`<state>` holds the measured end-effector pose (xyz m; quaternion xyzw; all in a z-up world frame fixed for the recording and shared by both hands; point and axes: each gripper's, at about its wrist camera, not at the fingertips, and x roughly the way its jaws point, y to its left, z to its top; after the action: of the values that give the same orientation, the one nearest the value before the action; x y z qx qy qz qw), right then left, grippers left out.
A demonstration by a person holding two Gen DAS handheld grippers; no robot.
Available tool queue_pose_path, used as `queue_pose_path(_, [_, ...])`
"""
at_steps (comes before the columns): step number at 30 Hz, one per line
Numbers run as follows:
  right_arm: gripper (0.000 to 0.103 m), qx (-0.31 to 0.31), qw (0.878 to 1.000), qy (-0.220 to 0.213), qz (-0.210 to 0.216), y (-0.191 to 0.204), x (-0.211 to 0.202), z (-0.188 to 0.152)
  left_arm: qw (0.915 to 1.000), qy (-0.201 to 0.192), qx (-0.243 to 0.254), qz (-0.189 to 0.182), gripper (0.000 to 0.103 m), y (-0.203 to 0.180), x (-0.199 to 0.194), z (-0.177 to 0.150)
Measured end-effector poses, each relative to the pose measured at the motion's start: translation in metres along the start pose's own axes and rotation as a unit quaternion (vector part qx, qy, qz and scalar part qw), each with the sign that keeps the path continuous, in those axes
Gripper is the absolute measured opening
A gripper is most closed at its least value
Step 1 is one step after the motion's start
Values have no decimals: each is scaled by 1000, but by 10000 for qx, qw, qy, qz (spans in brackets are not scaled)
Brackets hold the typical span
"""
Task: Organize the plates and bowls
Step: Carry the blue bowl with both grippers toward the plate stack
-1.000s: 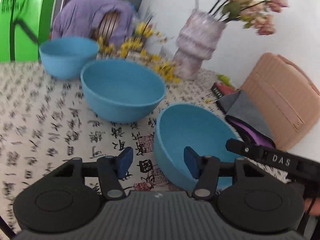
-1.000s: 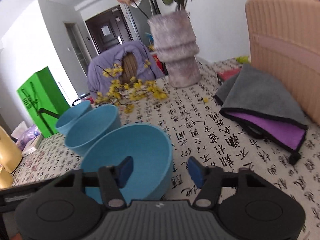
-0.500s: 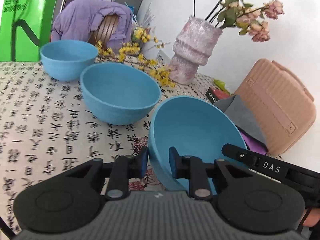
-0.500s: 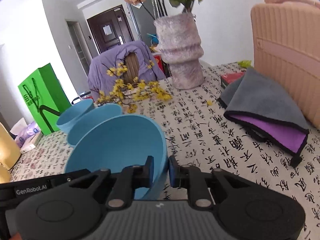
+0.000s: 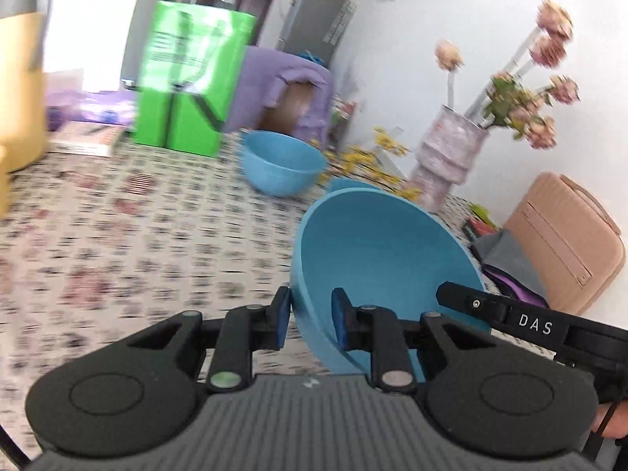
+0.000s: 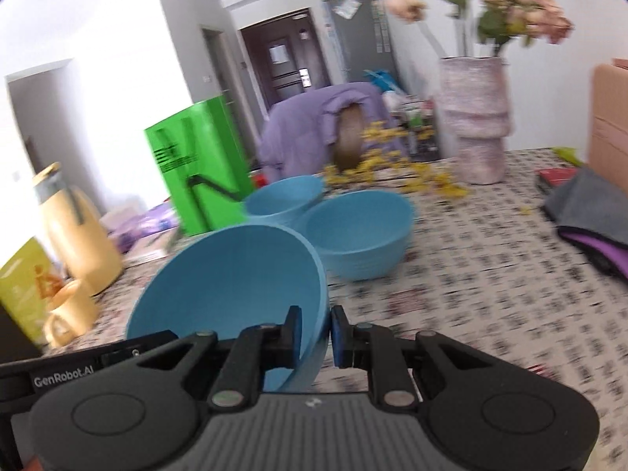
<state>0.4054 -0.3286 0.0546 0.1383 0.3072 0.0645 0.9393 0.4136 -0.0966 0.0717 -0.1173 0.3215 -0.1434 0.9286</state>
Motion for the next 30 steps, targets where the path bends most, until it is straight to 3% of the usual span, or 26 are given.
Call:
queue_pose_path(8, [15, -219, 9991, 71, 354, 80, -5, -25, 9989, -148, -327, 287, 22, 66, -58, -6])
queue_pose_path(13, [15, -282, 9984, 149, 462, 109, -12, -41, 9981, -248, -454, 341, 22, 92, -86, -19])
queue_pose_path(21, [17, -272, 9983, 266, 437, 120, -35, -79, 9983, -295, -392, 323, 23, 98, -113, -55])
queue_pose_path(30, [17, -23, 9980, 464, 426, 102, -55, -117, 9991, -210, -281, 237, 23, 90, -127, -95])
